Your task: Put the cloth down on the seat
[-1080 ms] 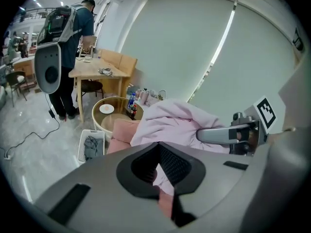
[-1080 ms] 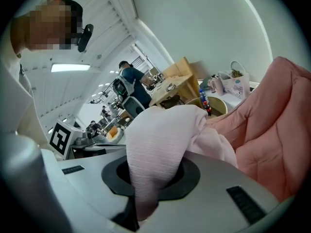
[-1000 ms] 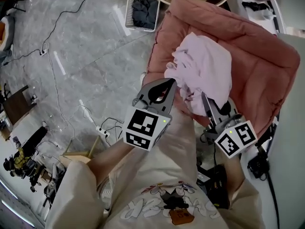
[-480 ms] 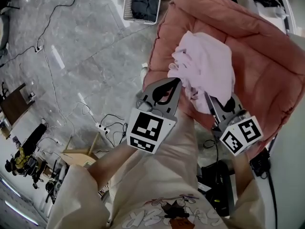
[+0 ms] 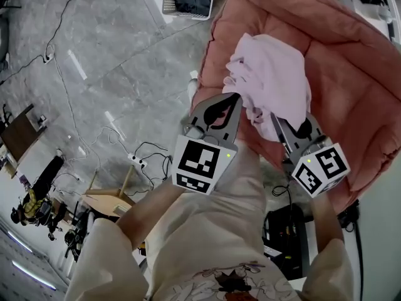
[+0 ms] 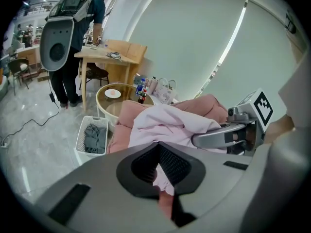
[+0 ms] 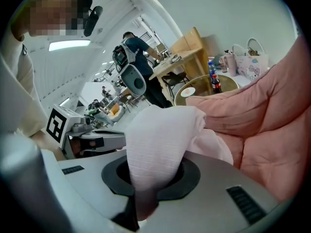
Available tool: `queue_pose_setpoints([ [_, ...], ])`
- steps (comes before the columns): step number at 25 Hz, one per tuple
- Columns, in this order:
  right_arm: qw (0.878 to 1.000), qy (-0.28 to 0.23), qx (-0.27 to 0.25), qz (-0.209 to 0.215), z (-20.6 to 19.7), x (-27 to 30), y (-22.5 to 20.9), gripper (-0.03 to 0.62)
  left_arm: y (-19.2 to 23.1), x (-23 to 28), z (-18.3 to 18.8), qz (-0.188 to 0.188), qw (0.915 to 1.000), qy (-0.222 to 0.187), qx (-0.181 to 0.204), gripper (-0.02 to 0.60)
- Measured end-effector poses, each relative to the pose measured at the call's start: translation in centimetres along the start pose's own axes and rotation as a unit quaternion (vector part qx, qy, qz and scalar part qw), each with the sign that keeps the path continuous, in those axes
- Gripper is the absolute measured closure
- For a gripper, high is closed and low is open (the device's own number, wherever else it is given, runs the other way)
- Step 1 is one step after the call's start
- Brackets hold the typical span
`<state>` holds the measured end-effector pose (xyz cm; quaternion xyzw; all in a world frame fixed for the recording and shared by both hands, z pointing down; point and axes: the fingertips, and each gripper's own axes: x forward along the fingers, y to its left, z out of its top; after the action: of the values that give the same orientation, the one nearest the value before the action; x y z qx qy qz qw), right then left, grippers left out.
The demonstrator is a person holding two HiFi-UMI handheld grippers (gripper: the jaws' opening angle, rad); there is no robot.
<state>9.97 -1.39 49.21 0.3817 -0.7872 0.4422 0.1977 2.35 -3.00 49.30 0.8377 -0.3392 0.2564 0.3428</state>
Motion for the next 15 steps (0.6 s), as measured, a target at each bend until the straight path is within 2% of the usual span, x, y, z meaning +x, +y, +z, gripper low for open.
queue_pose_setpoints([
  [5,1.0,0.008,0.005,-0.004,-1.5,1.2,-1.2,0.516,0.6,1.1,-1.8,0.007,0.9999,0.005,-0.013,0.577],
  [9,1.0,0.022,-0.002,-0.01,-2.9,2.8,-2.0,0.516,1.0,2.0,-2.8,-0.002,0.9998,0.008,-0.016,0.577],
  [15,0.999,0.027,-0.014,-0.036,-5.4,5.5,-4.8,0.516,1.9,4.3,-4.3,-0.002,0.9997,0.013,-0.021,0.577],
])
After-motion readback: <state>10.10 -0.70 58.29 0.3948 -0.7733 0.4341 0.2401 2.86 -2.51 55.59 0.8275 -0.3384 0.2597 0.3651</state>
